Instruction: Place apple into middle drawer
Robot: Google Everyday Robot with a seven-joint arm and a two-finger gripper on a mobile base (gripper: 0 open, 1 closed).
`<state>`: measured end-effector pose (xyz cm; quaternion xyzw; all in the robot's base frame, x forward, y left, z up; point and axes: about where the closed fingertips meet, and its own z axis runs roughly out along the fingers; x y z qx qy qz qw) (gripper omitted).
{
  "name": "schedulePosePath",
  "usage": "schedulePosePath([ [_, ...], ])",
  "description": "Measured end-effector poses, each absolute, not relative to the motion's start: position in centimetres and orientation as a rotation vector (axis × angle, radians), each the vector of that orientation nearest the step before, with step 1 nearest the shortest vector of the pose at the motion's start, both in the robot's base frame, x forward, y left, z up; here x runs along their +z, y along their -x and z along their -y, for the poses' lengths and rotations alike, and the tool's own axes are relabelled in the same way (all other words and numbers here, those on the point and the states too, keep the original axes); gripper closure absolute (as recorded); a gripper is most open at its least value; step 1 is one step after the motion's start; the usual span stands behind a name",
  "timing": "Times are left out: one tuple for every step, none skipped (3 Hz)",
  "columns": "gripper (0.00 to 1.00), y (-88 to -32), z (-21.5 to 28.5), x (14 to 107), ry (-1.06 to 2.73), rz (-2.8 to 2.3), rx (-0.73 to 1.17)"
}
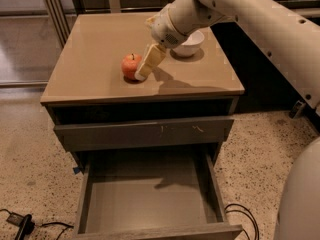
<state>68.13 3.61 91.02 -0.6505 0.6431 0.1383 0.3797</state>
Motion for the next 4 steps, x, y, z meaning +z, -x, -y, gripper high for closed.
schedulePosePath([
  [0.00,-69.2,-4.4,88.7,1.684,-1.685,0.370],
  [0.00,-70.1,-5.2,86.7,1.702,-1.713,0.391],
  [0.00,-70.5,-5.8,85.1,1.708,-1.740,0.417],
  [0.00,-70.6,-6.2,84.0,1.708,-1.761,0.442],
])
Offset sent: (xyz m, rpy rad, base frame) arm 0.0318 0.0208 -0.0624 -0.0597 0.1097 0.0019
